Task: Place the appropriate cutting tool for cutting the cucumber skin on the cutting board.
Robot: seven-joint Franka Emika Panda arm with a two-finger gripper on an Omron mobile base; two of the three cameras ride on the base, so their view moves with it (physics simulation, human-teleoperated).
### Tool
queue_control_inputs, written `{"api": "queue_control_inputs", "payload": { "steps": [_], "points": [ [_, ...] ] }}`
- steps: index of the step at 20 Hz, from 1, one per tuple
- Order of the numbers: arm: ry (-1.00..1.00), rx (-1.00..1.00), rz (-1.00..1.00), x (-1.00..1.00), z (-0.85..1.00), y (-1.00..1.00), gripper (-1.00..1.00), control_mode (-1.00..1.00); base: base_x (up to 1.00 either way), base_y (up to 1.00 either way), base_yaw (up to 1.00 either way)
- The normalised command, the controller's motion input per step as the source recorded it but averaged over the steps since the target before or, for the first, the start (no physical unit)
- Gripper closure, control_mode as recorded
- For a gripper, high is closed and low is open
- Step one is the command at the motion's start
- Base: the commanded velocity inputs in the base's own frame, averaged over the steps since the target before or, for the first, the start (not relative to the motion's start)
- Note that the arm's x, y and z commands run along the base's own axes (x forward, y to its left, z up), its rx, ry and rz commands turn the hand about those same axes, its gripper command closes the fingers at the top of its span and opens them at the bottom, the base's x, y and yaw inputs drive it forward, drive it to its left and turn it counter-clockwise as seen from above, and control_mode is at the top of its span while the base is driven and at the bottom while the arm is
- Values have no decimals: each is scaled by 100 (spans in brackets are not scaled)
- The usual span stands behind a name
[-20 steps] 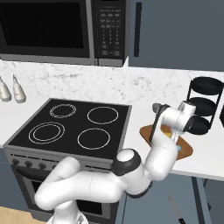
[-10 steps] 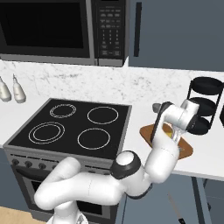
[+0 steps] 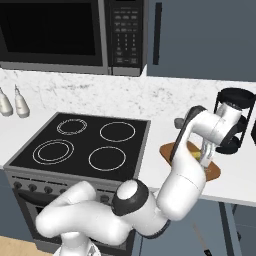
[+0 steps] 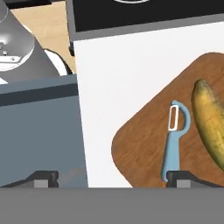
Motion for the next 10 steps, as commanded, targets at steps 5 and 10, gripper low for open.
{"api": "queue_control_inputs", "payload": {
  "steps": [5, 10],
  "points": [
    [-11, -7, 2, -81, 71, 37, -100, -100, 0, 0, 0],
    [-1, -11, 11, -63, 27, 94, -100, -100, 0, 0, 0]
  ]
}}
